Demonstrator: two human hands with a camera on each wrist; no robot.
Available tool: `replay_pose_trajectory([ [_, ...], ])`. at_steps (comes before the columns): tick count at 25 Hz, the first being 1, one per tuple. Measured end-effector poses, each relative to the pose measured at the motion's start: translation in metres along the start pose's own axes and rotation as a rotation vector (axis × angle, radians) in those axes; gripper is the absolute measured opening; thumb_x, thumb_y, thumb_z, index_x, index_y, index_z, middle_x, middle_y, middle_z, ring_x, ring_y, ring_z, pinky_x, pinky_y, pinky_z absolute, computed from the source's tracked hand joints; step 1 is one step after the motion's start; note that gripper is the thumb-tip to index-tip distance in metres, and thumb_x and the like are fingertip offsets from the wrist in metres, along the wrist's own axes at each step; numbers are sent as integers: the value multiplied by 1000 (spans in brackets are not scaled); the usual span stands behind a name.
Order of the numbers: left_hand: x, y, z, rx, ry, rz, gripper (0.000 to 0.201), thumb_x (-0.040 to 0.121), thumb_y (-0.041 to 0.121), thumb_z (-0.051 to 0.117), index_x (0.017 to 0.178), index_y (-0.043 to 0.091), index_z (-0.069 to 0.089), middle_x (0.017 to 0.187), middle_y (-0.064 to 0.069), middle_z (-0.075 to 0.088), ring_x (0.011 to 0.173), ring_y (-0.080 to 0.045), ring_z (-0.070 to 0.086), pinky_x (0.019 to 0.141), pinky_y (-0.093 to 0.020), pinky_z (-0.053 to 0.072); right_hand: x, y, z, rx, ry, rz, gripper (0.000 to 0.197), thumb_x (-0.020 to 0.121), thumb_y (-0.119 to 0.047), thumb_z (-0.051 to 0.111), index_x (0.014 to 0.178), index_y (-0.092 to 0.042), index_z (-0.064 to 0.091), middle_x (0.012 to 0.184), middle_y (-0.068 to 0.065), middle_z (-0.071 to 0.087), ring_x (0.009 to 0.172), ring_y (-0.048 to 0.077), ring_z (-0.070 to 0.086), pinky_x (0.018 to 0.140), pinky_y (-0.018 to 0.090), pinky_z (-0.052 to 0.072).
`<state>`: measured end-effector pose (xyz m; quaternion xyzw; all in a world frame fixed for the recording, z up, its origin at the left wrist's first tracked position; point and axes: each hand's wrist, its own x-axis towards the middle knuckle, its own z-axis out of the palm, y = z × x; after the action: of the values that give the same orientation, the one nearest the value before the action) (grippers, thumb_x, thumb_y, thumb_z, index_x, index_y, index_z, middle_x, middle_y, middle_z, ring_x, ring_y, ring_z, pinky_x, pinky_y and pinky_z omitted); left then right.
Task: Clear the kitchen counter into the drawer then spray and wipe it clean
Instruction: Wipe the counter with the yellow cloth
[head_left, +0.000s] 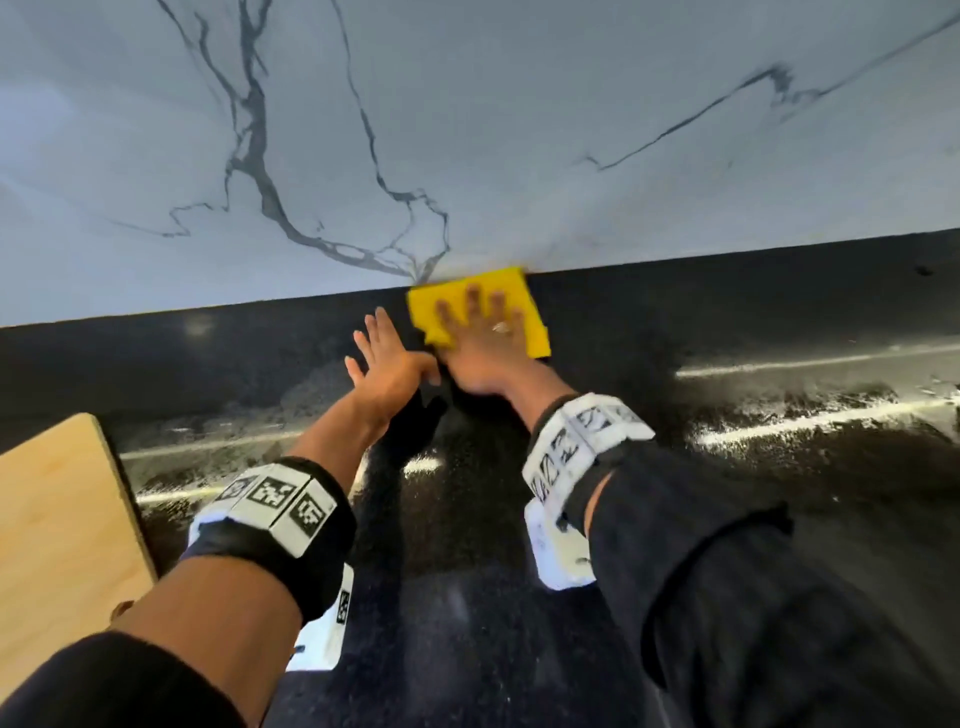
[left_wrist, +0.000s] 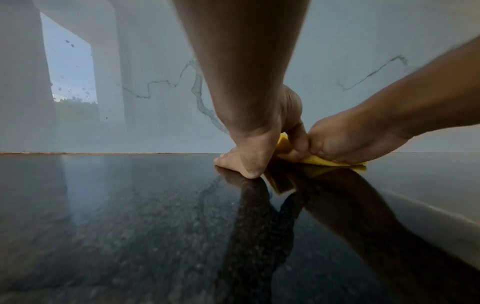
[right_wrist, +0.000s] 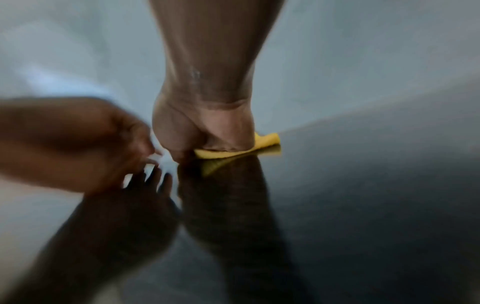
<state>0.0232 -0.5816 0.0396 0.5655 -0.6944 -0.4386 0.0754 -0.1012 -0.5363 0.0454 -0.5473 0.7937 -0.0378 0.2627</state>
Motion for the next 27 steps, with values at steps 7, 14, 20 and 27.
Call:
replay_pose_trajectory([
  [7,-11,-10,-9,216,-59,71,101,82,27,68,156,17,0,162,-5,-18,148,-22,-19,119,-46,-13,-10,85,-24,-8,169,258,58,106,-44,24,157,-29,2,165,5,-10,151,33,-6,122,48,0],
  [14,-45,-102,-117,459,129,-74,69,97,55,40,155,30,10,164,-2,-7,150,-26,-11,116,-56,-8,4,-24,25,21,209,415,68,102,-45,32,157,-29,-3,163,13,-18,147,44,-18,117,60,-9],
  [20,-34,-154,-178,78,273,4,59,102,49,31,152,17,30,161,-7,23,150,-22,13,120,-51,13,-46,-197,113,-300,-72,-388,65,102,-50,33,154,-41,-4,163,6,-21,148,36,-21,117,55,-10],
  [27,-55,-87,-122,309,28,198,64,97,47,46,153,21,27,162,-9,15,149,-27,12,118,-54,11,-83,1,30,14,98,44,56,105,-42,32,155,-27,13,164,7,1,152,28,2,120,34,-5],
])
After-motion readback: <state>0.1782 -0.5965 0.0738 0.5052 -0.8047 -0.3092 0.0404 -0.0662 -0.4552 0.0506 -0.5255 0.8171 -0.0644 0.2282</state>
